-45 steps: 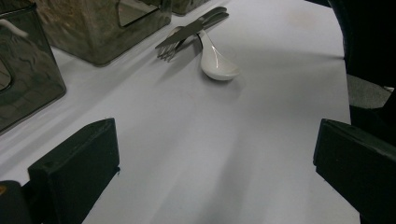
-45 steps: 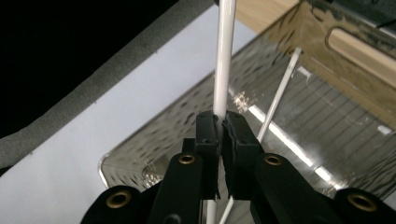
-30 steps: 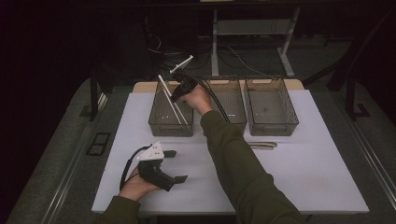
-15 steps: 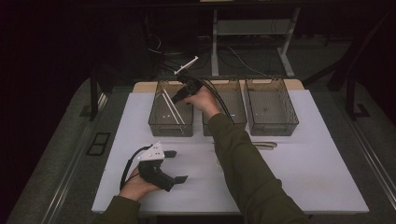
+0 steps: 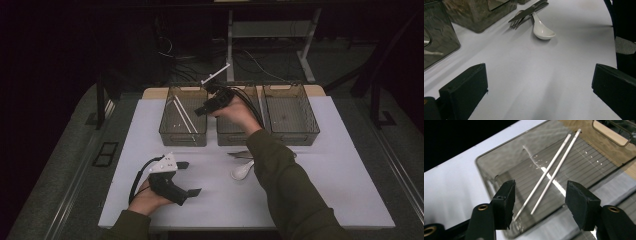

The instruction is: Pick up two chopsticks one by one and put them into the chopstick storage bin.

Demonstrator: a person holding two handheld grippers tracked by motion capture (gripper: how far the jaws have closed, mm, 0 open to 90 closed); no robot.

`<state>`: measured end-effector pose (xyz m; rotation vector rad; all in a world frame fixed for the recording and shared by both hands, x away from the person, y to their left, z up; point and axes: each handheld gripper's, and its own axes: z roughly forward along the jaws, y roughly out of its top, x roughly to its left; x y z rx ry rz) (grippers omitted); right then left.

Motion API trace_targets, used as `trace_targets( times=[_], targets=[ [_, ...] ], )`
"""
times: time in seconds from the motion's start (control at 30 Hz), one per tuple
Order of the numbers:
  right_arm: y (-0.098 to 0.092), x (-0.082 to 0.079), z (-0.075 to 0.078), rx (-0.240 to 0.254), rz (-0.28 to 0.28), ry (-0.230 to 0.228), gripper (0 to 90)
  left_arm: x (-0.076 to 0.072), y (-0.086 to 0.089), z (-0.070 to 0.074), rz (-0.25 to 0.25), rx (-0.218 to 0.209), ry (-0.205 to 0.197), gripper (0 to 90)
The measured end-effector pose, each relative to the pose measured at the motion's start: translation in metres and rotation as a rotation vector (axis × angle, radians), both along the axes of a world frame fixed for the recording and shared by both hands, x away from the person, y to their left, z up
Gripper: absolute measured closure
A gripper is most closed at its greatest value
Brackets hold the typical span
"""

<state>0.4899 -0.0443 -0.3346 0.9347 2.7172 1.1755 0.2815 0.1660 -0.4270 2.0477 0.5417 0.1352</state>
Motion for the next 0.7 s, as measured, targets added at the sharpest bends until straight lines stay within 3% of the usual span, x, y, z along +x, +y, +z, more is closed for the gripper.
trace_targets(
  times=[0.3,0.57,0.7],
  targets=[
    [-0.038,-0.031,0.004,0.005,0.037,-0.047,36.2,0.000,0.000,-0.001,0.008,0.017,-0.001,0.0],
    [-0.068,-0.052,0.000,0.006,0.044,-0.074,35.4,0.002,0.002,-0.001,0.025,0.005,0.007,0.0],
    [-0.082,-0.065,0.002,0.036,0.053,-0.092,35.4,0.002,0.001,-0.002,0.027,0.008,0.006,0.0]
  ],
)
